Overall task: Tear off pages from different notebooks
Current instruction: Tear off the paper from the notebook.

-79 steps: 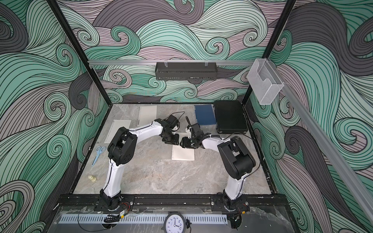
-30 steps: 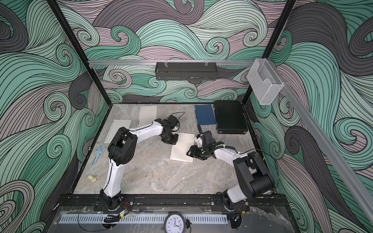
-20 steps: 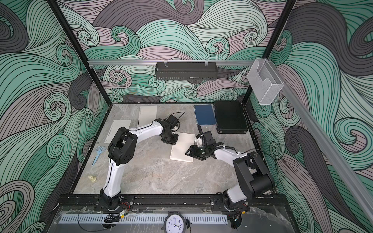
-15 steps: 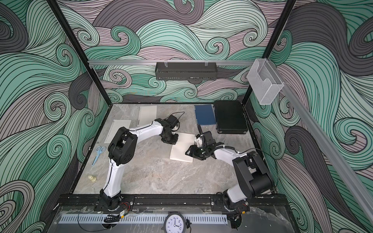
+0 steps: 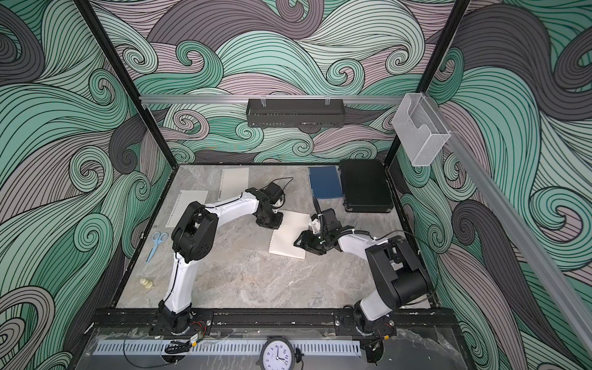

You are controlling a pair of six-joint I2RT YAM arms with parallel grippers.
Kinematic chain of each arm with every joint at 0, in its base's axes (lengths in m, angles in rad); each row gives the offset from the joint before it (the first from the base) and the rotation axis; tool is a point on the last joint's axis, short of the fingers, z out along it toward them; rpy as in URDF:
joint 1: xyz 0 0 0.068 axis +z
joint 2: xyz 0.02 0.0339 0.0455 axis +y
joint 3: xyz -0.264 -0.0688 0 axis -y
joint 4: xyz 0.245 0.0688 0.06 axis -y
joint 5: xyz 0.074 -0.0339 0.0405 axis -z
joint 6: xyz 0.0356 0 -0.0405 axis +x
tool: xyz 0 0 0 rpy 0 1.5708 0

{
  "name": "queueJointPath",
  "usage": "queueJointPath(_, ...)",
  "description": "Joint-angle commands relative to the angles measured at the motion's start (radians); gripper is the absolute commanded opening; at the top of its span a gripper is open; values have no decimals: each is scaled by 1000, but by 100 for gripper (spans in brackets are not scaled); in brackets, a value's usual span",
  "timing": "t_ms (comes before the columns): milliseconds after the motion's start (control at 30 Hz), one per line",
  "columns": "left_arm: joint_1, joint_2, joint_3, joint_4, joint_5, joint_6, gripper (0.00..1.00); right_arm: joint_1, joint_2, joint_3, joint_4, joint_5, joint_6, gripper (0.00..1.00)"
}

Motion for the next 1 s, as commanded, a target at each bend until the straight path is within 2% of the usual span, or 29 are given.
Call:
queueJointPath(0,-3,137,-75,-99,-65,22,10,-1,31,-12,6,17,28,62)
queueJointPath(167,-3,134,-83,-91,-56,18,10,-1,40,-46,40,33,90,63)
queueJointPath(400,-4,136,-89,-85,-43,18,8,-2,54,-126,199,26,212,64)
queueJointPath(967,-6,123,-113,-68,-29,20,7,-4,84,-108,307,37,251,65)
